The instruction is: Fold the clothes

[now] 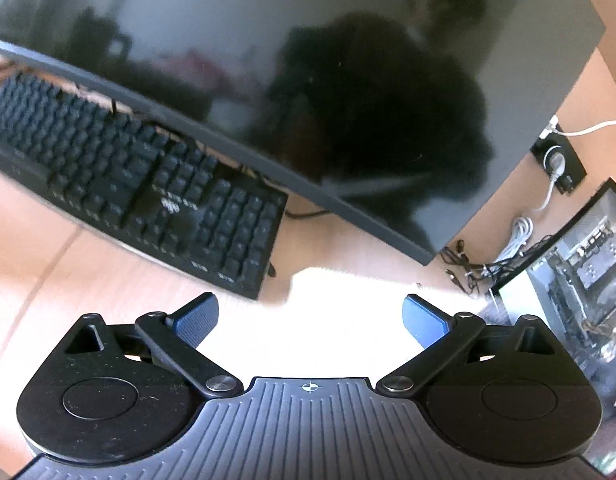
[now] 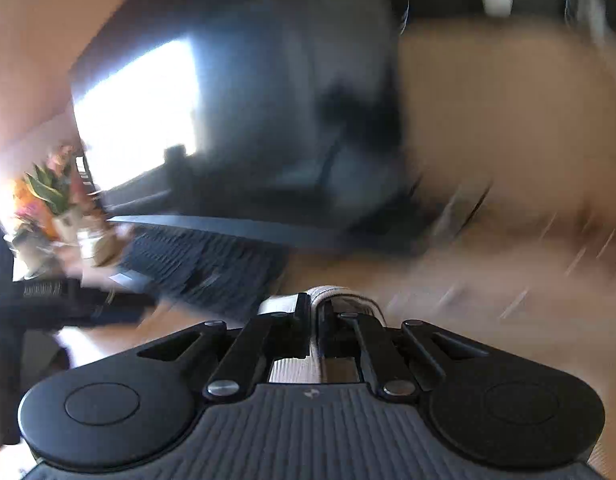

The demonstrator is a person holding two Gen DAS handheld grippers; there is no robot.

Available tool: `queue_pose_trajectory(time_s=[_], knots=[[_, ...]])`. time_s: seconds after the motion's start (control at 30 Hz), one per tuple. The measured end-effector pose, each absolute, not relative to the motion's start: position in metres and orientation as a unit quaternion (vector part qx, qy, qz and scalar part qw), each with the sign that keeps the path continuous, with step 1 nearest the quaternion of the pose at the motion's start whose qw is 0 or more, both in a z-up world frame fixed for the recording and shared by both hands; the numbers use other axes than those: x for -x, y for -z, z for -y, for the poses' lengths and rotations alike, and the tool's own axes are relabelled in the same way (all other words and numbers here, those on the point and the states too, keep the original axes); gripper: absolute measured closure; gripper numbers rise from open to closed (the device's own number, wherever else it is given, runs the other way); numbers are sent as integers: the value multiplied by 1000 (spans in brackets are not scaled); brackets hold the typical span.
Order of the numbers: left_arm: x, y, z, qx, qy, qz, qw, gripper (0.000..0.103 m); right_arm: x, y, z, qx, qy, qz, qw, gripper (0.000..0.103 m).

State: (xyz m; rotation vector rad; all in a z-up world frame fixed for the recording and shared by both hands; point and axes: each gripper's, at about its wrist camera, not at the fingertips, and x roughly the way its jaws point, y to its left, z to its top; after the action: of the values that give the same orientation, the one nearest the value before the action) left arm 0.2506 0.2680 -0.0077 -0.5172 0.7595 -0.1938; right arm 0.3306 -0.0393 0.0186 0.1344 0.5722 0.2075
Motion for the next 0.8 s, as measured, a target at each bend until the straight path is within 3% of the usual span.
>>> queue_pose_trajectory(time_s=[0.23, 0.43, 0.57, 0.67, 0.8], knots=[[-253, 28, -214, 239, 150, -381, 881, 1, -342, -31, 122, 32, 28, -261, 964, 100], [-255, 42, -159, 194, 193, -412, 869, 0, -349, 32, 175, -5, 70, -329, 942, 99], [-263, 50, -129, 151, 204, -437, 863, 0, -347, 70, 196, -86, 85, -369, 922, 98], [-271, 57, -112, 117, 202, -448, 863, 0, -341, 88, 208, -134, 96, -385, 908, 93], [-284, 69, -94, 72, 194, -457, 865, 0, -331, 88, 215, -115, 102, -393, 907, 76]])
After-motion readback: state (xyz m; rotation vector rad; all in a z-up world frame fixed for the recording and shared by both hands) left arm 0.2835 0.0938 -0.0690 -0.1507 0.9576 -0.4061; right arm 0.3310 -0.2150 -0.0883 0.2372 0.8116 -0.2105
